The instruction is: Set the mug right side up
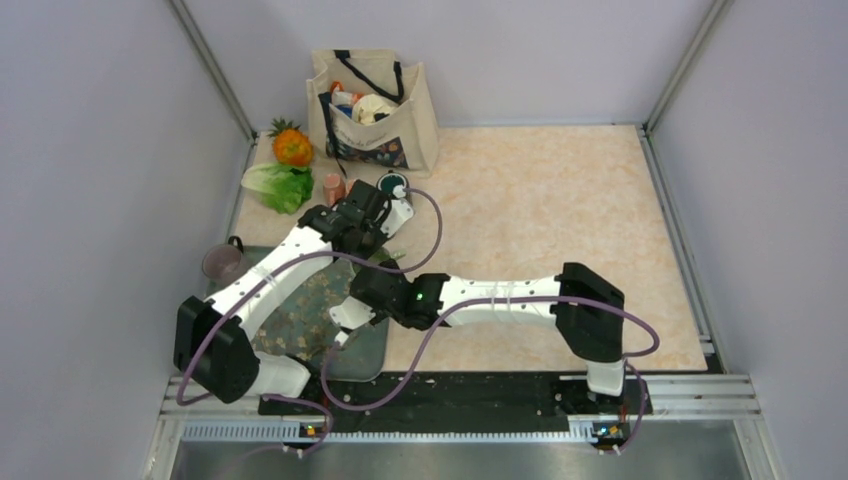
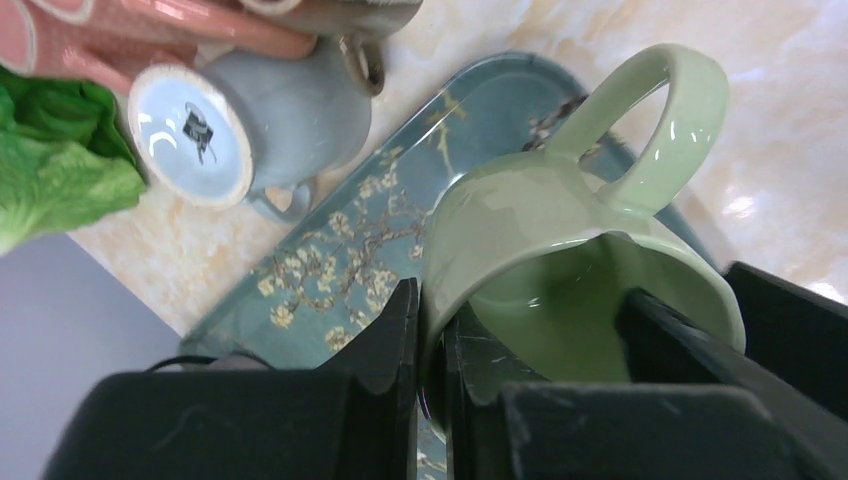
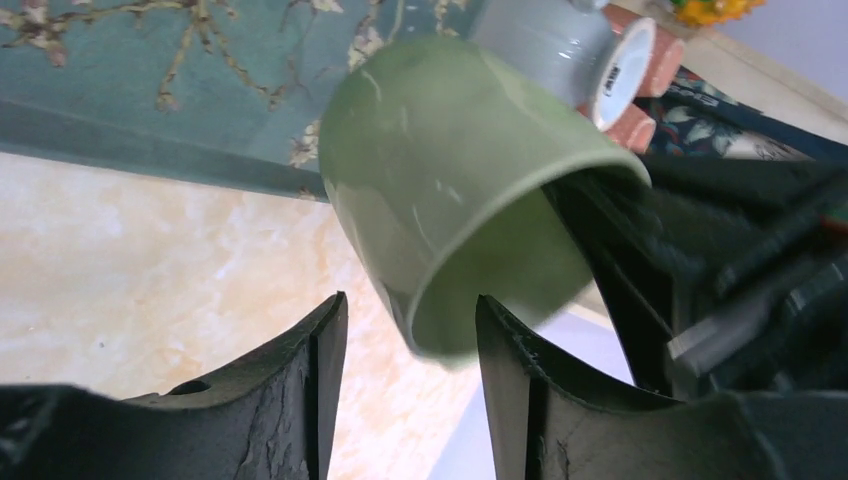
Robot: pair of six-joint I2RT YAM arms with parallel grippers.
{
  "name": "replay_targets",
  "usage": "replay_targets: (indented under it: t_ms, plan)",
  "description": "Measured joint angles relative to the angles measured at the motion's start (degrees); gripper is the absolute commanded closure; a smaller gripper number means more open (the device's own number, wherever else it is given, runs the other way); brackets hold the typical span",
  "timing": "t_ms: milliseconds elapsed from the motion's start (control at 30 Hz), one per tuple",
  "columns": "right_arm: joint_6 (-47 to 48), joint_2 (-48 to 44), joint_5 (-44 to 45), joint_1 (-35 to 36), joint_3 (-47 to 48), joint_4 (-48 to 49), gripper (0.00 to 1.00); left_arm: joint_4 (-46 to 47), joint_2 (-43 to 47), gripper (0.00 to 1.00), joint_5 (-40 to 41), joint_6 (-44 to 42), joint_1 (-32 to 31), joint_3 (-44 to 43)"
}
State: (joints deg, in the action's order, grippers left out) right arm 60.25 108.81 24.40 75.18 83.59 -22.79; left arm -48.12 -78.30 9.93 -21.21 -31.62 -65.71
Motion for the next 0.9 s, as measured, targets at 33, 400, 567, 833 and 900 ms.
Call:
replay_targets:
  t_ms: [33, 400, 567, 833, 900]
  plan:
    - [0.22, -0.17, 0.79, 0.24, -0.44, 1.05, 0.48, 0.13, -0.17, 1.00, 0.20, 0.04, 0.92, 0.37]
    - [2.19, -8.55, 1.18, 3.50, -6.80, 8.20, 0.46, 1.57, -2.43, 1.00, -2.84, 0.42, 17.33, 2.27]
    - [-0.09, -13.84, -6.23, 4.15, -7.43, 7.80, 0.46, 1.03, 2.05, 1.00, -6.19, -0.57, 30.03, 6.45]
    - [-3.96, -21.46, -15.23, 4.20, -12.31, 8.76, 0.46, -7.41, 14.49, 1.00, -10.84, -8.37, 52.37, 14.32]
    - [-4.42, -21.55, -16.04, 4.20, -12.85, 9.18, 0.46, -8.85, 15.43, 1.00, -12.04, -10.60, 56.96, 14.97]
